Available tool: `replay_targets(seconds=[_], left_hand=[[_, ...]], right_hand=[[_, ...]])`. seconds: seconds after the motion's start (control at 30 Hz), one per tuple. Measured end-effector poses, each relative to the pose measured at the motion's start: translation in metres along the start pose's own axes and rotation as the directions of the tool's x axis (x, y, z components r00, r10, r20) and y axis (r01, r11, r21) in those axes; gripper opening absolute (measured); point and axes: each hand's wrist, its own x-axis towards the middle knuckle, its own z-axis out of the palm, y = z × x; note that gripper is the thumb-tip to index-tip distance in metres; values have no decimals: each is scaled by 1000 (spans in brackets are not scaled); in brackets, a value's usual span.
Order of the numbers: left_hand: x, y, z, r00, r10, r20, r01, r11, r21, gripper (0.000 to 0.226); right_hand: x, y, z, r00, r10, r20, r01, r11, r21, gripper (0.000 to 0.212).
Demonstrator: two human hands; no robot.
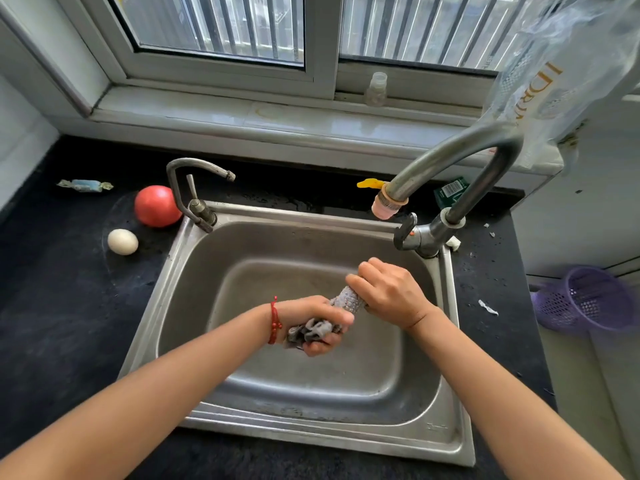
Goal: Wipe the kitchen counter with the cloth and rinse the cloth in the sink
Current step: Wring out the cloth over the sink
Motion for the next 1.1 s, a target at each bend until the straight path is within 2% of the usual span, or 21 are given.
replay_targets(seconds=[0.03,0.1,0.13,0.2,0.23,0.3,0.37,0.47,0.57,0.63,0.7,0.77,0.8,0.83,0.87,0.93,0.97,1.0,1.03,1.07,1.1], left_hand=[[2,2,1,991,13,-134,10,986,164,28],[9,4,1,925,92,-370,108,867,487,30],[13,4,2,889,138,-436,171,783,598,28],[17,3,3,837,232,-496,274,607,746,16],[18,2,4,813,286,-507,330,491,806,11],[21,0,3,797,378,-472,391,272,879,20],[26,-4,0,813,393,-430,415,127,901,27],[37,-12,-3,839,357,-411,434,17,901,27],[44,-20,0,844,372,-387,428,-30,903,27],[48,-25,3,842,416,-344,403,-62,913,29],[48,-29,6,831,468,-302,376,-72,924,33],[47,-30,8,807,512,-295,361,-31,932,37],[46,-29,8,793,523,-313,355,20,935,38],[44,-26,6,767,535,-355,354,109,929,38],[42,-24,4,733,544,-410,336,234,912,37],[38,-19,3,664,520,-538,243,531,812,30],[37,-17,2,649,473,-596,167,676,718,25],[34,-15,0,649,396,-650,75,817,572,25],[32,-12,-1,681,272,-680,-14,933,360,27],[30,-10,-1,754,120,-645,-68,992,105,28],[27,-9,0,852,-19,-523,-52,991,-122,28]], right_hand=[[-1,-1,1,999,-2,41,2,1000,-8,8],[-3,-9,4,983,31,180,-35,999,16,3],[-2,-13,4,959,67,277,-77,997,26,2],[1,-22,6,876,146,459,-163,987,-3,15],[4,-24,6,803,196,562,-235,972,-4,18],[9,-30,4,611,276,742,-413,911,2,20],[10,-35,6,456,306,836,-530,848,-22,25],[11,-39,8,307,296,904,-646,763,-30,24],[14,-34,10,124,221,967,-734,677,-61,5],[13,-27,9,47,164,985,-763,643,-70,6],[11,-20,8,1,109,994,-797,601,-65,2],[8,-13,8,6,84,996,-842,538,-40,5],[6,-12,8,25,100,995,-865,501,-29,8],[4,-12,9,59,138,989,-877,480,-15,9],[2,-12,10,126,190,974,-873,488,18,18],[-8,-15,12,299,360,884,-820,571,45,65],[-13,-18,10,439,461,771,-777,626,67,74],[-18,-21,9,596,527,606,-706,703,82,73],[-24,-25,7,717,535,447,-621,782,59,68],[-31,-28,6,801,503,324,-540,841,31,64],[-37,-31,8,852,456,259,-477,878,24,60]])
